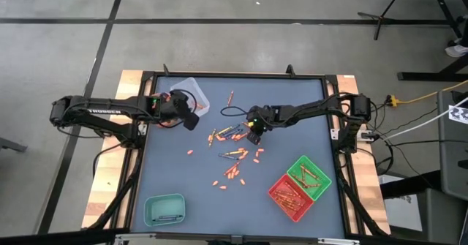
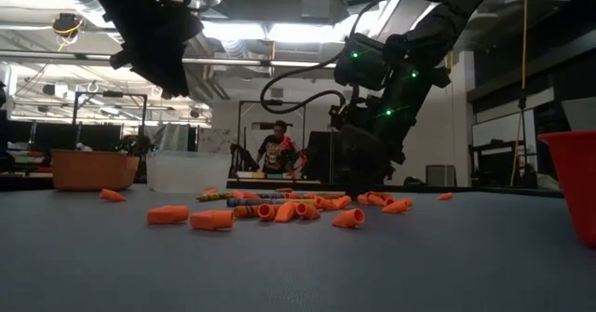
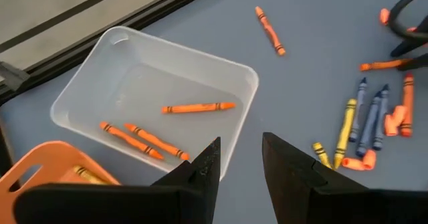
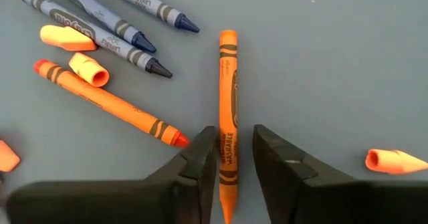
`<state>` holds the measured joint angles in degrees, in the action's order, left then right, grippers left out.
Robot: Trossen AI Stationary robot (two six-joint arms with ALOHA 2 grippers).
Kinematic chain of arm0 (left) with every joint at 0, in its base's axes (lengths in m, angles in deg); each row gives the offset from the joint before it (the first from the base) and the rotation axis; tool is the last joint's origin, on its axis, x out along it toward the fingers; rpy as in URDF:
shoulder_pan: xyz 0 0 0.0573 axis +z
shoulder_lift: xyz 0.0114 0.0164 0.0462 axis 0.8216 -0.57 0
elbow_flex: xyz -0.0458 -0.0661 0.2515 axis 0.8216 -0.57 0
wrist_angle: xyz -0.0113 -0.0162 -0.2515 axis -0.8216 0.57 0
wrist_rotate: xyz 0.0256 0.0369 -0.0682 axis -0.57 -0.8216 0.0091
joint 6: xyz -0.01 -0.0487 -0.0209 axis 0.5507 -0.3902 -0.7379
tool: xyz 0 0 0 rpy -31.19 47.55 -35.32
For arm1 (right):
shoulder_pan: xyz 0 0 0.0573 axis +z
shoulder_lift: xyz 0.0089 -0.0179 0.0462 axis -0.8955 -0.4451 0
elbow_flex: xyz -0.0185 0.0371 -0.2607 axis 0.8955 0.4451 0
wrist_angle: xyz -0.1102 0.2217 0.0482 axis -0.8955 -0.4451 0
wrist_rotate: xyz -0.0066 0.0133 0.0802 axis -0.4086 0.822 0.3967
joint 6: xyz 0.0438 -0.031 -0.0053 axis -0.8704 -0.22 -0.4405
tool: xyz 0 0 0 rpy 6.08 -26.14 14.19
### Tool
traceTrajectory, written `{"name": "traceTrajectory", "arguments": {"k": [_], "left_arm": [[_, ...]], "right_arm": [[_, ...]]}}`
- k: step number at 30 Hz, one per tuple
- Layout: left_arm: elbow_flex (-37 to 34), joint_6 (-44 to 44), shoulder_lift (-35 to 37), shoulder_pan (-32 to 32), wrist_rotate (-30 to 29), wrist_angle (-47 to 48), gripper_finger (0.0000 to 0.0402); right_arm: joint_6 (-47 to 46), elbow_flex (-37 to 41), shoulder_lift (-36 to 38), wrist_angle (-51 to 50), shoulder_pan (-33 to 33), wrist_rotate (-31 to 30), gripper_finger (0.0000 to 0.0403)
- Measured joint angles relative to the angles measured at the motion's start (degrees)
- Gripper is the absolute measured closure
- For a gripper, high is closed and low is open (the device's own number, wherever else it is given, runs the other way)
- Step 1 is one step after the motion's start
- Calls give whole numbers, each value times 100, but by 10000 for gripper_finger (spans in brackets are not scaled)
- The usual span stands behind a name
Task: Sort crayons
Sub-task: Put the orange crayon into the transparent bin
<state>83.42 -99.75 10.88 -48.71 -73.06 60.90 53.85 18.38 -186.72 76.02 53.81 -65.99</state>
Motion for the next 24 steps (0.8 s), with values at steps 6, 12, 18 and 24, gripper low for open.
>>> {"name": "traceTrajectory", "arguments": {"k": [6, 12, 18, 24], "left_arm": [[0, 4, 0, -172, -4, -406, 308], [0, 378, -22, -453, 0, -1088, 308], [0, 894, -22, -739, 8, -1676, 308], [0, 1296, -22, -995, 397, -1981, 308]], "right_arm": [[2, 19, 8, 172, 2, 26, 368], [4, 26, -2, 332, -2, 26, 388], [4, 26, -7, 376, -2, 24, 386], [9, 37, -24, 649, -2, 90, 396]]}}
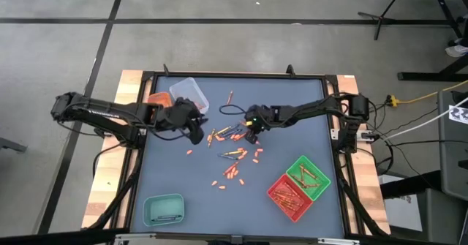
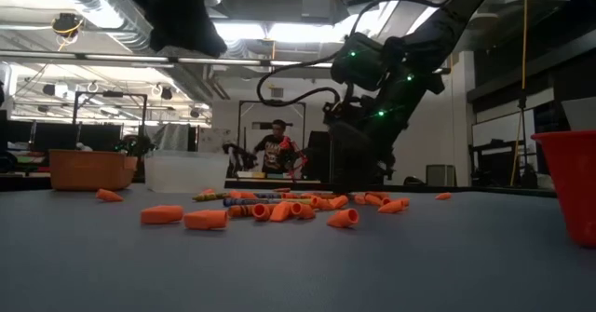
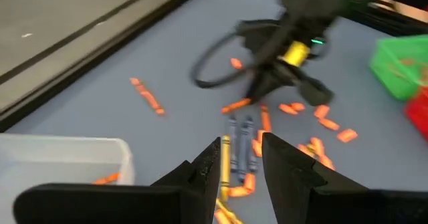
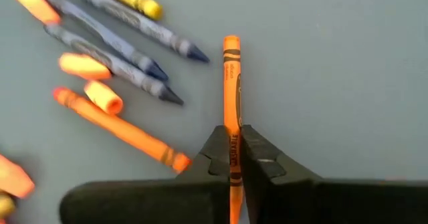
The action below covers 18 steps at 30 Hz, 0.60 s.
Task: Sort crayons
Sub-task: Put the orange crayon into the transparent bin
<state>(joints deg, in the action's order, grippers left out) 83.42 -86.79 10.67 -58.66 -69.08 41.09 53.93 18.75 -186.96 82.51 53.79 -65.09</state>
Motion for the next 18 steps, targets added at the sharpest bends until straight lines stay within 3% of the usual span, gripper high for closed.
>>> {"name": "traceTrajectory", "arguments": {"k": [10, 18], "left_arm": [[0, 227, 0, -487, 230, -40, 308], [0, 195, 0, -620, 232, -37, 308]], "right_arm": [[0, 2, -13, 1520, -2, 809, 395], [2, 0, -1, 3357, 0, 1743, 392]]}}
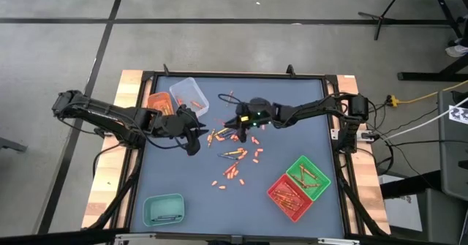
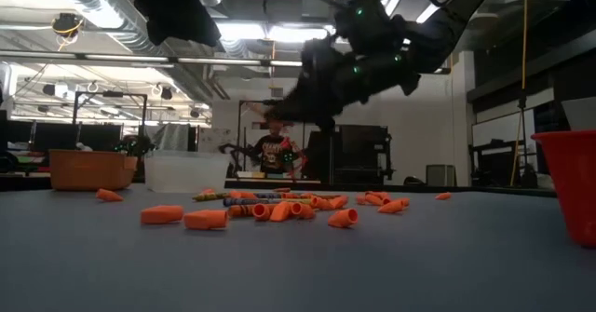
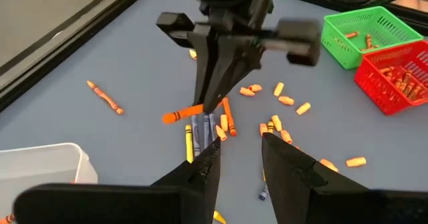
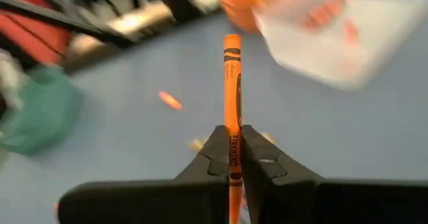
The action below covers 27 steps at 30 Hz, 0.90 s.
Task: Sort crayons
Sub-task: Put the orange crayon into the transparent bin
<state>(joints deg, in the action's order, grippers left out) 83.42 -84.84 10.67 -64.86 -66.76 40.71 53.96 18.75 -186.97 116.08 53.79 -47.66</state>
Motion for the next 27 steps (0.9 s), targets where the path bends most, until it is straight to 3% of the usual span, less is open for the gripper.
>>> {"name": "traceTrajectory", "arguments": {"k": [8, 27], "left_arm": [[0, -6, 0, 0, -2, -11, 308], [0, 37, 2, 11, -170, -1094, 308]], "right_arm": [[284, -2, 10, 1534, 7, 933, 391], [599, -9, 19, 2584, 4, 954, 391]]}}
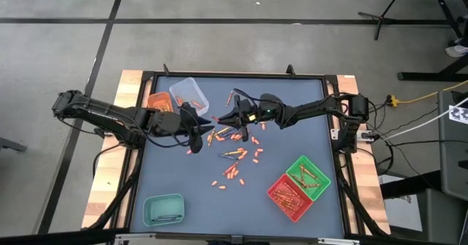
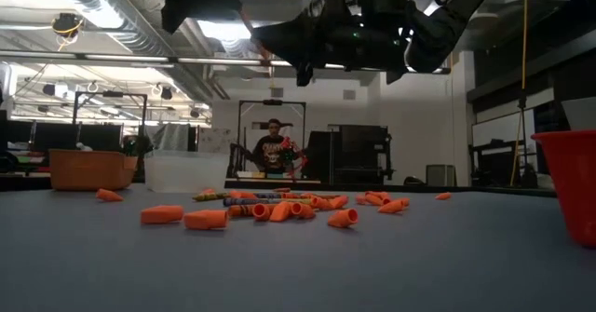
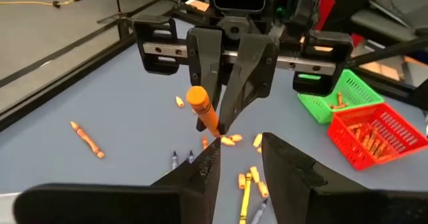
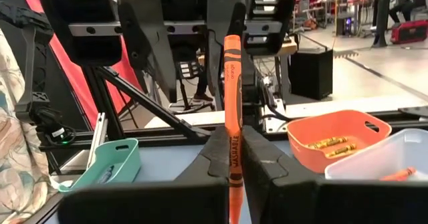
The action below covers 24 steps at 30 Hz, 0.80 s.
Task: Sort crayons
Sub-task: Put the orange crayon into the transparent bin
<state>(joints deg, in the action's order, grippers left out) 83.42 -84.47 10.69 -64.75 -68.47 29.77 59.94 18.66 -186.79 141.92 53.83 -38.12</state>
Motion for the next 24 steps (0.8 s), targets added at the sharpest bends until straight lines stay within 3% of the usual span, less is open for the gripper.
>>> {"name": "traceTrajectory", "arguments": {"k": [24], "left_arm": [[0, -9, 0, 448, 4, -565, 308]], "right_arm": [[-4, -2, 0, 86, -7, -121, 391]]}}
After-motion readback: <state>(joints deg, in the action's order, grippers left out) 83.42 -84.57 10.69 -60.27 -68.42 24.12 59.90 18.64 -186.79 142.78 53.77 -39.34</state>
